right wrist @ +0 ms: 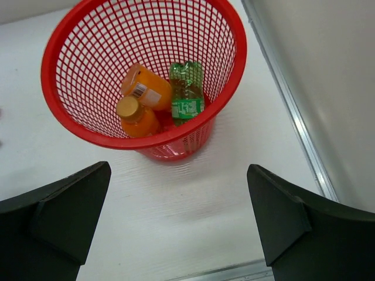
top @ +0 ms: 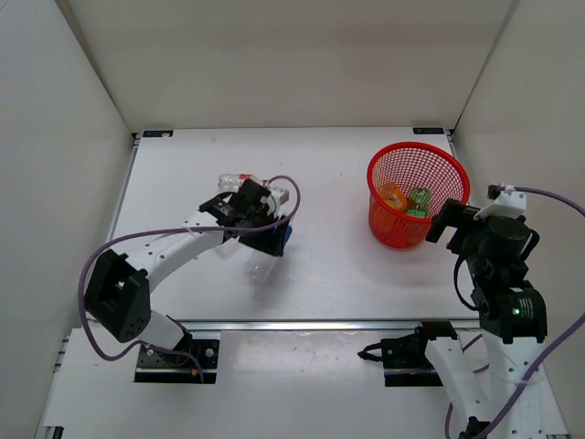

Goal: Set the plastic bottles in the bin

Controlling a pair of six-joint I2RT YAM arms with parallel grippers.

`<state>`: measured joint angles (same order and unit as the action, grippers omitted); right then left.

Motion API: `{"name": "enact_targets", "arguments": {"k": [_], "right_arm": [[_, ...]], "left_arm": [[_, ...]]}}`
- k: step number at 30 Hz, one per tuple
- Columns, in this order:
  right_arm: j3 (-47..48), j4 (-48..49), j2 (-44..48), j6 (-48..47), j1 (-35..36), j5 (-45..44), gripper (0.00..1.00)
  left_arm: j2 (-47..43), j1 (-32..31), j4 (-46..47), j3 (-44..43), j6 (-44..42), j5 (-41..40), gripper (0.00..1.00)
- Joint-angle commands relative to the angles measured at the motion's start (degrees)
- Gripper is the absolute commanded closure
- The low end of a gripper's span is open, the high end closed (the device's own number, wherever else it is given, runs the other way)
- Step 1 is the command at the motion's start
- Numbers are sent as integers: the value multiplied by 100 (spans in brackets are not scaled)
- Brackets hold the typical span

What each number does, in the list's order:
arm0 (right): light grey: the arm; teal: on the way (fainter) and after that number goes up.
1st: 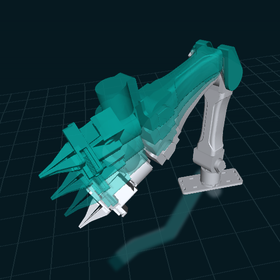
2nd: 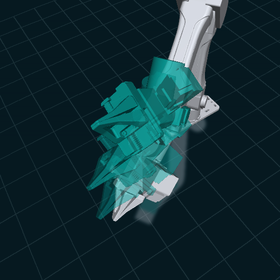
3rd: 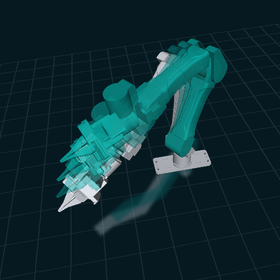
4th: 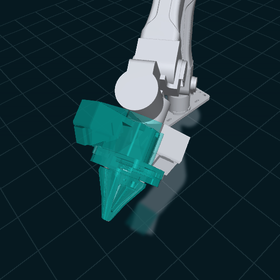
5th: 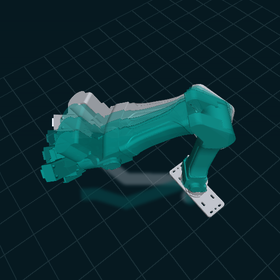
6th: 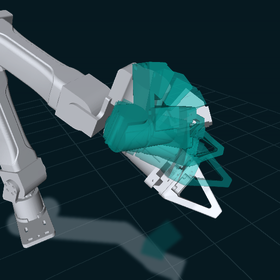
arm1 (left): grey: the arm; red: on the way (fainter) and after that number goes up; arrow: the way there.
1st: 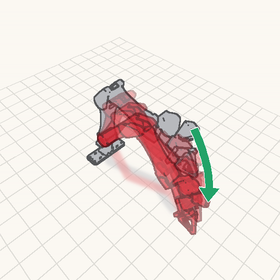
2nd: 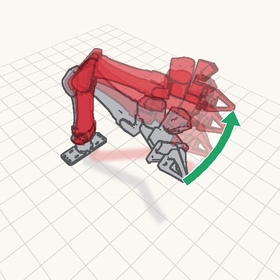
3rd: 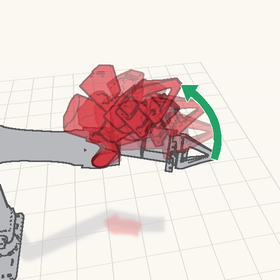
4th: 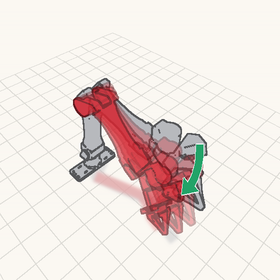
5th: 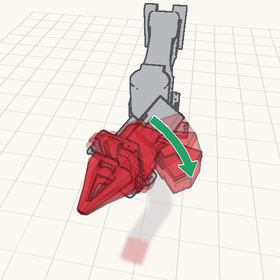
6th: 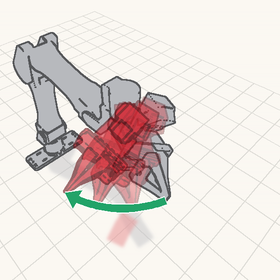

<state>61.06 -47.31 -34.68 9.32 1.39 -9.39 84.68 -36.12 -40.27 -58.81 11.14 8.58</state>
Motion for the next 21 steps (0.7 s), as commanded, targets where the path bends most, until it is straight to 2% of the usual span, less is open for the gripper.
{"name": "enact_targets", "arguments": {"k": [1, 5, 7, 11, 13, 15, 17, 19, 21], "right_arm": [[345, -217, 365, 254, 98, -406, 1], [372, -550, 620, 53, 834, 349, 1], [346, -770, 567, 122, 1369, 657, 1], [188, -991, 821, 640, 2626, 579, 1], [152, -938, 1067, 973, 3215, 578, 0], [292, -920, 1174, 1299, 4032, 237, 0], [346, -1008, 1454, 1737, 4665, -438, 1], [311, -964, 1612, 1923, 5247, -747, 1], [188, -929, 1675, 2082, 5870, -1038, 1]], "left_arm": [[-427, -167, 72, -1061, 678, 178, 79], [-156, -501, 598, -2221, 1022, 197, 74], [188, -685, 870, -3229, 1224, 39, 75], [1093, -1124, 1811, -4637, 1593, -251, 72], [1610, -1370, 2450, -5077, 1795, -846, 64], [2023, -1547, 2891, -5359, 1926, -1355, 67], [2647, -1635, 2885, -6391, 2076, -1569, 64], [3559, -1609, 2719, -7262, 2304, -1438, 63], [4044, -1845, 2770, -8117, 2218, -1622, 62]]}}
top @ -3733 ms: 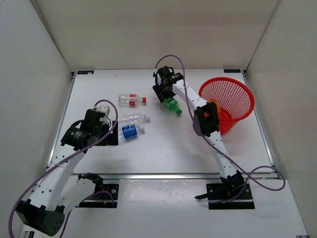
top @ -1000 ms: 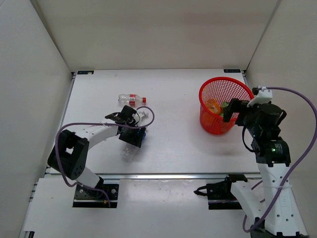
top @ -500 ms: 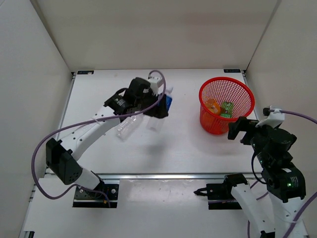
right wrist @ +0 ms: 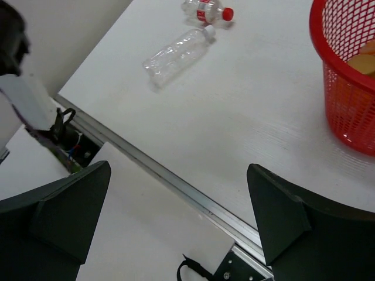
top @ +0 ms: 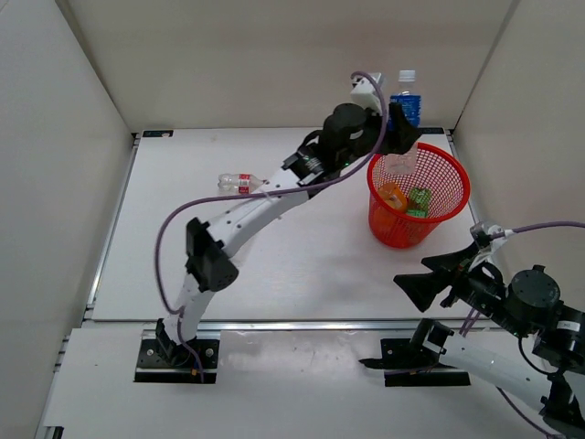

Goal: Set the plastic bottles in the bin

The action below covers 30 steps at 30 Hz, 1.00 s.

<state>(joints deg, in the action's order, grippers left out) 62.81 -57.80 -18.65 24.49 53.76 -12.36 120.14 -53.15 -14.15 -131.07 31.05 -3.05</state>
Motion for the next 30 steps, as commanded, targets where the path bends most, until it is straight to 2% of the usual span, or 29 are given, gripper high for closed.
{"name": "enact_targets", "arguments": {"k": [1, 3, 4, 5, 7, 10, 14, 15, 17, 18, 19, 20, 21, 22, 23, 24, 25, 26, 27, 28, 29, 30], "right_arm": [[4, 76, 3, 653, 775, -950, 1], [64, -125, -339, 697, 1136, -1233, 1], [152, -161, -445, 628, 1198, -1329, 1], [214, -214, -620, 514, 1198, -1461, 0], [407, -162, -806, 259, 1120, -1532, 0], [557, -21, -1078, -189, 778, -1620, 1], [846, -20, -1825, -866, -99, -1454, 0], [917, 14, -2096, -1085, -285, -1184, 1], [866, 250, -2361, -1507, -1309, -560, 0], [830, 374, -2449, -1761, -1620, -18, 1], [821, 618, -2554, -1938, -2275, 675, 1], [743, 795, -2686, -2026, -2917, 1396, 1], [768, 805, -2766, -2071, -3237, 1716, 1], [751, 953, -2940, -2010, -3779, 2241, 1], [759, 998, -3020, -1957, -4011, 2351, 1], [794, 1042, -3247, -1809, -3944, 2161, 1], [786, 1078, -3432, -1686, -3586, 1576, 1], [821, 1156, -3539, -1641, -2800, 1013, 1], [969, 1183, -3801, -1527, -2313, 7, 1], [1057, 1244, -4117, -1509, -1334, -821, 1], [1250, 1358, -4285, -1604, -680, -1134, 1], [1574, 1403, -4696, -1736, -517, -1146, 1]], "left_arm": [[711, -230, 306, -964, 70, -625, 59], [809, -380, 439, -992, -11, -1003, 50], [827, -381, 535, -913, -11, -1039, 42], [775, -337, 589, -782, 163, -909, 23], [818, -232, 511, -719, 270, -602, 2], [644, -310, 19, -772, -159, -547, 1], [-303, -223, -350, 1, -599, -539, 1], [-629, -188, -621, 307, -669, -556, 1], [-1182, 32, -1036, 712, -714, -591, 1], [-1621, 172, -1350, 1114, -740, -705, 1], [-1869, 382, -1658, 1536, -723, -767, 1], [-2289, 558, -1800, 2027, -819, -898, 1], [-2745, 681, -2167, 2285, -872, -1169, 1], [-2994, 848, -2493, 2922, -864, -1407, 2], [-3501, 1076, -2600, 3303, -864, -1670, 1], [-4089, 1217, -2636, 4125, -846, -1925, 2], [-4373, 1593, -2654, 4916, -750, -1954, 1], [-4855, 2214, -2759, 5559, -549, -1762, 1], [-5286, 2604, -3003, 5792, -451, -1099, 1], [-5612, 3408, -3249, 6220, -407, -579, 1], [-5824, 3921, -3374, 6433, -459, -531, 1], [-6226, 4074, -3514, 6792, -590, -678, 1]]}}
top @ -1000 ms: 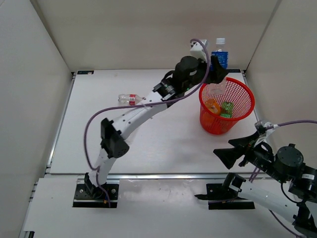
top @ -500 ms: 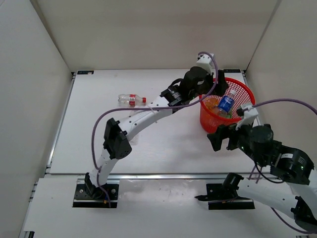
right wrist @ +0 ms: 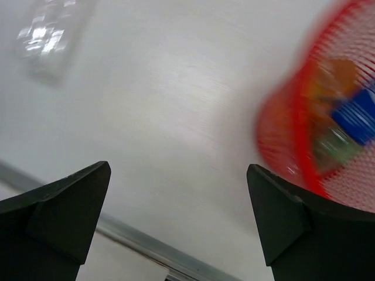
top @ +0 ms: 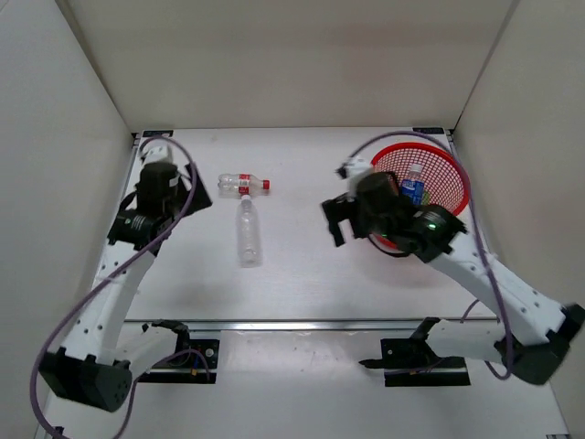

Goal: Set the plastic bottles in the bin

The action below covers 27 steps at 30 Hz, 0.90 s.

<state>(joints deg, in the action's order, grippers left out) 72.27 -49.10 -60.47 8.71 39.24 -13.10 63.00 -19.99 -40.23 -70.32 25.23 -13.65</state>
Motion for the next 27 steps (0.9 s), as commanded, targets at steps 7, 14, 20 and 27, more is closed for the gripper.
{"name": "enact_targets", "arguments": {"k": [7, 14, 20, 27], "right_arm": [[2455, 1139, -3294, -45, 1375, -192, 0], [3786, 1340, -5439, 430, 1604, 157, 0], [3014, 2456, -6020, 649, 1490, 387, 3], [2616, 3249, -6503, 589, 1498, 554, 13]], "left_arm": [[-1755, 478, -2225, 740, 87, -631, 2], [-1914, 154, -2859, 230, 61, -1042, 1], [-1924, 171, -2929, 379, -132, -1183, 2], [-1914, 171, -2701, 642, -107, -1165, 1]]}}
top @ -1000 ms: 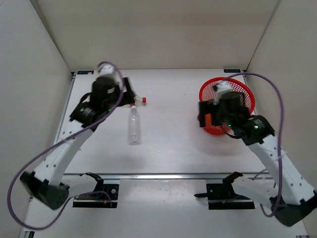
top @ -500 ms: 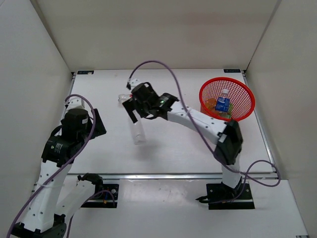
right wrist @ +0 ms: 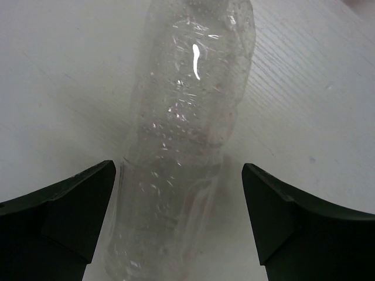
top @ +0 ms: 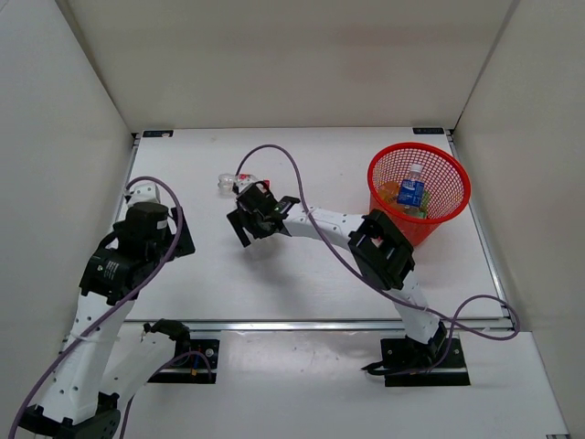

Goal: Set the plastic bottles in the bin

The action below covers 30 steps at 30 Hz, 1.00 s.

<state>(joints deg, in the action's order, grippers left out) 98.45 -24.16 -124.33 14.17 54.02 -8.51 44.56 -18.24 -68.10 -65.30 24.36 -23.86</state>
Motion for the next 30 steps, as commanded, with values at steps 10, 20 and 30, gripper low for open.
{"name": "enact_targets", "arguments": {"k": [10, 20, 30], "right_arm": [[-230, 721, 82, -187, 144, 122, 63], [-2454, 783, 4062, -265, -383, -508, 77], [-2954, 324, 6035, -407, -3499, -12, 73]], "left_arm": [[-17, 57, 235, 368, -177, 100, 1], [159, 31, 744, 439, -255, 661, 1], [931, 198, 1842, 878, -265, 1751, 1]]}}
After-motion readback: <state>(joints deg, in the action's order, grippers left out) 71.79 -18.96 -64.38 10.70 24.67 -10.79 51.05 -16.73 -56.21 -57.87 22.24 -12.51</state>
